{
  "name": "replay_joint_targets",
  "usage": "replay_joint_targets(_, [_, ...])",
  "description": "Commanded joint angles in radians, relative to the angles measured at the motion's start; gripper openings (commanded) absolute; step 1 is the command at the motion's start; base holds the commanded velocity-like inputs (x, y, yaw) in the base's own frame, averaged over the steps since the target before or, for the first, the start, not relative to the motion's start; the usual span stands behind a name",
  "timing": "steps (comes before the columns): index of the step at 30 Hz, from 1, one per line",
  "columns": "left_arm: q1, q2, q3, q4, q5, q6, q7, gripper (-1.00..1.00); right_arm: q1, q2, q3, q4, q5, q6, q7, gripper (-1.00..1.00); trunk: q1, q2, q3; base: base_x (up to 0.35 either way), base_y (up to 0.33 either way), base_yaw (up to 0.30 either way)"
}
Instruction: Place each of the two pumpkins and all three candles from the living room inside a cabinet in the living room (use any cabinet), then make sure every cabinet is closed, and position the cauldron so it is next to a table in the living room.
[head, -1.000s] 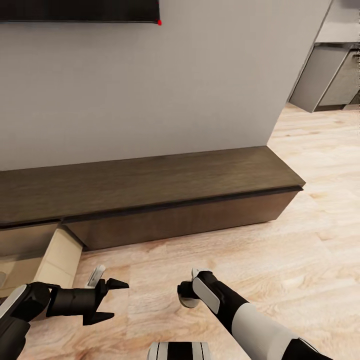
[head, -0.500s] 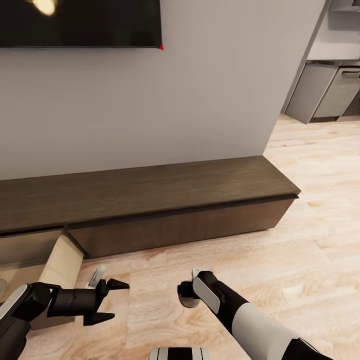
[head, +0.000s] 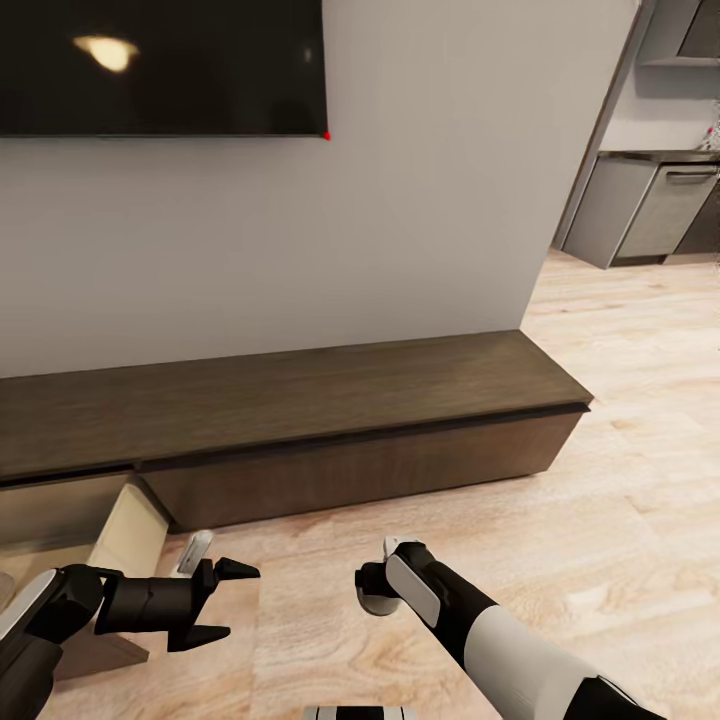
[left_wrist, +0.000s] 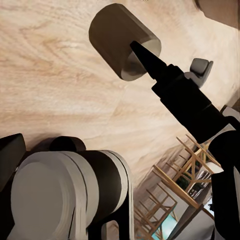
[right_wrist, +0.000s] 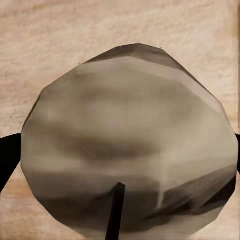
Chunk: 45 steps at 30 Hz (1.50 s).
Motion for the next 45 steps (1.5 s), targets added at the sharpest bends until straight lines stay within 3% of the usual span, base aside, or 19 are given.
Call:
replay_joint_targets(1, [-0.001,0.000,0.000,-0.001,0.010,0.000,0.010,1.00,-0.001,-0.001,0.006,-0.002,-0.012,0.001,-0.009,-1.00,-0.001,0.000,0.003,0.000,0.000,0.000])
replay_joint_targets(6, [-0.001,-0.001,-0.001,-0.001,0.010,0.000,0.011,1.00,-0.001,0.000,0.005,-0.006,-0.017,0.003,-0.009,-1.00,-0.003,0.001,0.022,0.000,0.000,0.008])
replay_joint_targets(11, [-0.001,0.000,-0.001,-0.001,0.010,0.000,0.011,1.00,-0.001,-0.002,0.004,-0.047,-0.100,0.017,-0.009,-1.00,-0.005,0.002,0.036,0.000,0.000,0.101])
replay_joint_targets(13, [-0.001,0.000,-0.001,-0.001,0.010,0.000,0.011,1.00,-0.001,-0.002,0.004,-0.050,-0.110,0.031,-0.009,-1.00,-0.006,0.003,0.041,0.000,0.000,0.078])
replay_joint_targets(45, [-0.001,-0.004,-0.007,-0.002,0.010,0.000,0.014,1.00,-0.001,-0.002,0.005,-0.049,-0.115,0.039,-0.008,-1.00,-0.020,0.010,0.113,-0.049,0.000,0.004])
